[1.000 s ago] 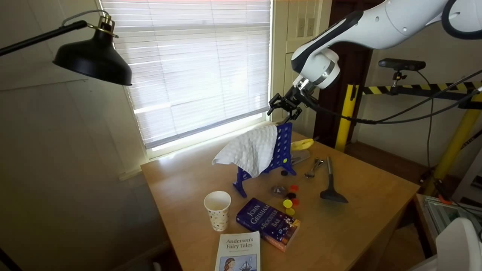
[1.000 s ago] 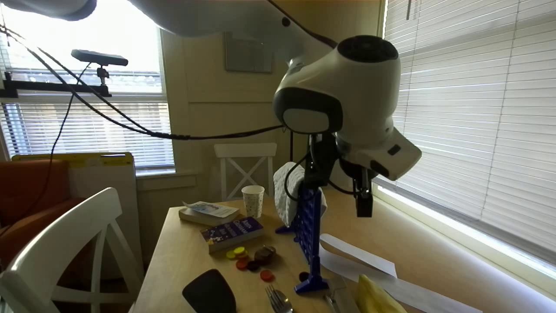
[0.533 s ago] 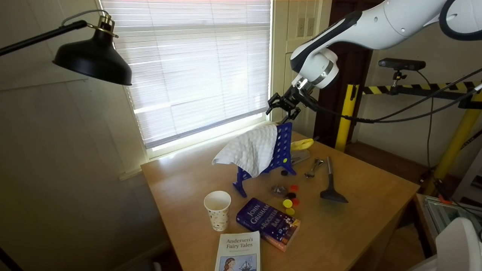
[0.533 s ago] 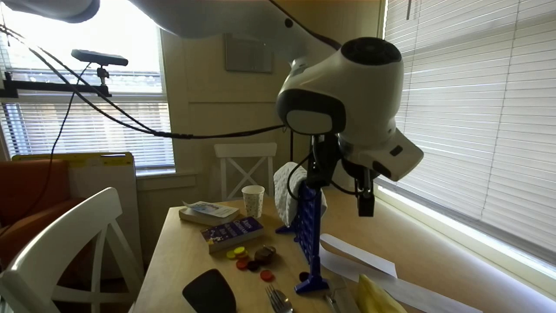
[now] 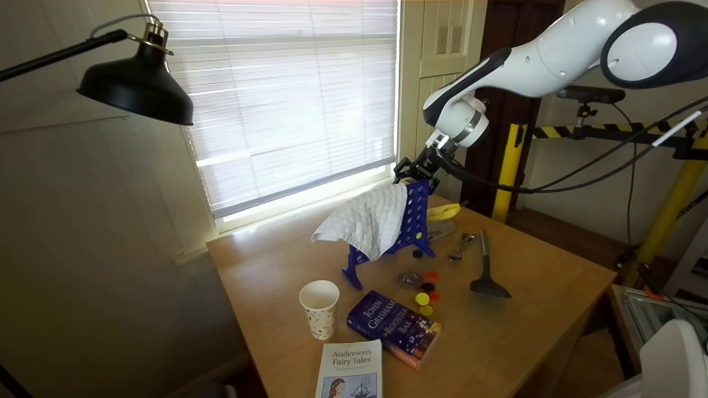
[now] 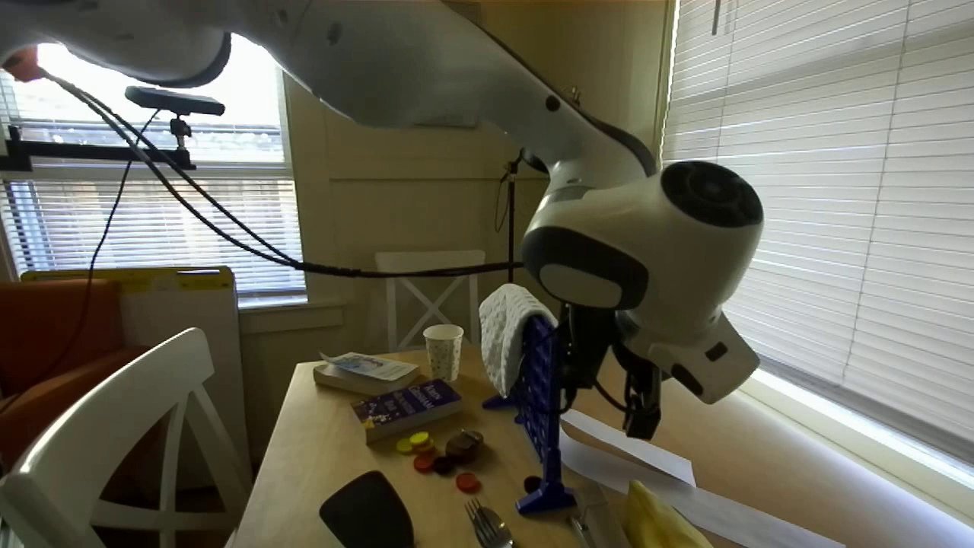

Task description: Move the paper to the front of the blue object close to the blue book

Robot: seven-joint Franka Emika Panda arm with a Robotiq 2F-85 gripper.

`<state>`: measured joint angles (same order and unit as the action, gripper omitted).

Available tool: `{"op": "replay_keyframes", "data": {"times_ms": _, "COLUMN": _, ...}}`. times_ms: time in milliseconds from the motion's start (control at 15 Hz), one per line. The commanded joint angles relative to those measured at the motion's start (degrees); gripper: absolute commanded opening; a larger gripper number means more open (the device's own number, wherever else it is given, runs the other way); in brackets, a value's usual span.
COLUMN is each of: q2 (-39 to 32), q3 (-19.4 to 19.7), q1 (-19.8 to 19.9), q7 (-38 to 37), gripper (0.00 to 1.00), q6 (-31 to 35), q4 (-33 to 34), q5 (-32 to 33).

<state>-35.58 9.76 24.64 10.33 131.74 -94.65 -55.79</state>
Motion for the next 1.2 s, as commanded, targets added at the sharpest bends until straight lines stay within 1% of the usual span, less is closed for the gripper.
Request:
{"op": "replay_keyframes", "data": {"times_ms": 0, "q2": -6.75, "q3": -1.7, "q1": 2.05, "q7": -1.35, "gripper": 1.0, "q6": -3.26, "q4": 7.74, "q5": -1.25}}
{"op": "replay_keyframes", "data": {"times_ms": 200, "q2": -10.38, "q3": -3.07, "q1": 2.82, "q7": -2.09, "gripper": 1.0, "q6": -3.4, "q4": 11.27, "q5": -2.56}}
{"op": "replay_keyframes", "data": {"times_ms": 667, "q2": -16.97, "q3": -3.79, "q1": 1.85, "q7": -5.63, "gripper": 1.0, "q6": -1.93, "q4": 16.79, "q5": -1.01}}
{"op": "replay_keyframes", "data": {"times_ms": 867, "q2": -19.28, "q3": -4.57, "q1": 2.13, "q7": -6.39, "gripper": 1.0, "q6": -1.24, "q4": 18.71, "q5": -1.92}}
{"op": "replay_keyframes", "data": {"times_ms": 933, "q2": -19.94, "q3": -4.89, "q1": 2.22, "q7": -6.76, "gripper": 0.82, "q6": -1.1, "q4": 19.37, "q5": -2.15}}
{"op": "replay_keyframes", "data": {"times_ms": 1000, "q2": -20.64, "q3": -5.19, "q1": 2.26, "q7": -7.02, "gripper": 0.8, "q6": -0.86, "q4": 20.01, "q5": -2.33}}
{"op": "replay_keyframes", "data": {"times_ms": 1133, "q2": -21.78, "q3": -5.87, "q1": 2.31, "q7": -7.49, "gripper": 0.64, "q6": -0.25, "q4": 21.12, "q5": -2.66}}
